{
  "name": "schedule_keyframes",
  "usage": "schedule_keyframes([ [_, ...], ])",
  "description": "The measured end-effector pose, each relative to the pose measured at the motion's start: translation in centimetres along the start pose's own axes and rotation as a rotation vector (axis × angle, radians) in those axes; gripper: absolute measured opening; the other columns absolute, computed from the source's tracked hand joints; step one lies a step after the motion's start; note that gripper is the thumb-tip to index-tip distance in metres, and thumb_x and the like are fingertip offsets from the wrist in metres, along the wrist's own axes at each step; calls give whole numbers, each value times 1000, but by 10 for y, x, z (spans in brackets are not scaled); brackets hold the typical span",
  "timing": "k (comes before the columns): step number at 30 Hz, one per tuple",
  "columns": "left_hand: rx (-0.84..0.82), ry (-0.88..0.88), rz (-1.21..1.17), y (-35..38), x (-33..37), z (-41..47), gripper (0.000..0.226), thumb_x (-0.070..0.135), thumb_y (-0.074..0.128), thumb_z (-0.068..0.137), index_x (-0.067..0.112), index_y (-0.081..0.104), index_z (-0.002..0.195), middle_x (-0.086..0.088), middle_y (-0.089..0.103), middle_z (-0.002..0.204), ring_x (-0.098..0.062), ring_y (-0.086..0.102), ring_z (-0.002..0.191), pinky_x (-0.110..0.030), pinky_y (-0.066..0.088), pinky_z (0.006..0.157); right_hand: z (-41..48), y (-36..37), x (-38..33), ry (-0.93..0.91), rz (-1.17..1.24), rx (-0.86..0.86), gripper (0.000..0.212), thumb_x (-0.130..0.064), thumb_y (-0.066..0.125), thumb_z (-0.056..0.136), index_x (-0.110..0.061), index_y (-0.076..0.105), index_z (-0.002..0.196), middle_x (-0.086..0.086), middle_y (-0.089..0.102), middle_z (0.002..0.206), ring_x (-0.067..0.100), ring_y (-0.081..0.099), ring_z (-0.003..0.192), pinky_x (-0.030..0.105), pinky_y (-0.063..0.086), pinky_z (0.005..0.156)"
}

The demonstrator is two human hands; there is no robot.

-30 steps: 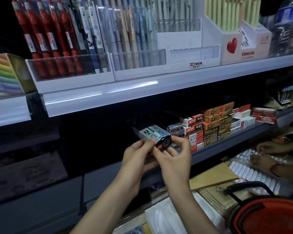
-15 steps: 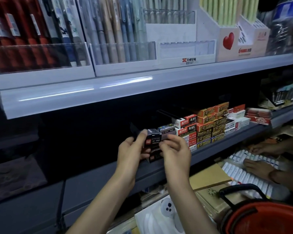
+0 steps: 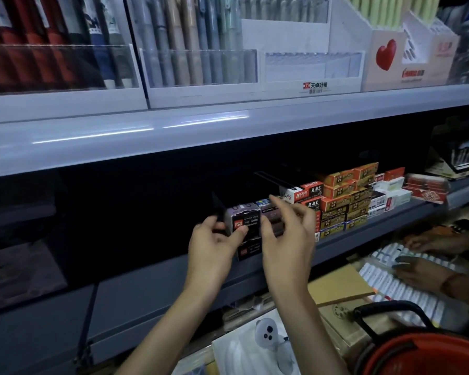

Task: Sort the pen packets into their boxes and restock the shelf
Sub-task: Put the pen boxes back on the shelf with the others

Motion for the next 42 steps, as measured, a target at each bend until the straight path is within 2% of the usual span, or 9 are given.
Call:
schedule_keyframes([
  [5,46,23,75,1,-8,4,57,44,83,82,11,65,125,-20,69,95,-6,64,64,-10,41,57,2,2,0,-50,-132,3,35,-25,72,97,-29,69,131,-5,46,130,9,53,103,23,48,84],
  [11,99,33,101,1,-10,6,73,70,74,67,19,69,118,-8,71,84,-18,70,75,-33,55,67,2,6,0,-72,-157,31,36,-25,70,97,-26,68,132,-5,55,131,13,56,112,26,48,85],
  [15,117,-7,72,2,-9,7,31,47,87,76,26,67,89,-5,71,70,-24,73,70,-49,61,67,3,6,1,-58,-149,44,32,-25,72,96,-24,69,128,-8,59,128,15,59,116,27,48,88],
  [18,136,-5,65,3,-6,6,27,37,87,81,27,62,78,-5,71,66,-25,73,68,-50,61,65,2,6,2,-49,-129,44,30,-22,73,95,-23,70,125,-9,61,126,16,60,115,25,46,88],
  [21,150,6,67,3,-4,3,25,40,86,81,22,68,85,-4,71,68,-21,71,66,-44,59,63,0,4,0,-45,-126,44,31,-20,72,95,-20,70,126,-9,62,128,16,61,117,32,51,93],
  [26,225,24,66,2,-10,-8,43,41,82,85,19,70,120,0,72,90,-9,69,81,-21,49,68,-9,4,-4,-28,-146,17,33,-15,66,97,-22,70,129,-11,62,130,13,61,119,22,43,92],
  [30,274,24,-21,4,-10,-16,43,38,80,88,18,71,125,10,75,96,-2,71,87,-30,58,82,-13,4,-4,26,-141,-3,35,-13,63,99,-22,70,133,-11,61,135,7,59,116,4,32,88],
  [33,310,20,-43,7,-10,-19,48,41,80,87,22,68,129,11,75,94,-1,71,88,-29,57,83,-15,5,-2,55,-111,-3,36,-11,62,99,-22,70,133,-11,61,132,-5,48,103,-8,28,79],
  [42,345,12,30,12,-5,-15,49,46,76,89,24,65,132,6,73,83,-9,70,81,-37,57,77,-16,10,0,69,-120,-10,39,-12,60,101,-25,68,136,-12,57,136,-13,39,103,-4,31,74],
])
Point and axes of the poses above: each hand's wrist, its own z-axis towards the middle knuckle, its own y-axis out of the palm, x = y × z, the point moved 3 cm from there along z, towards the middle knuckle
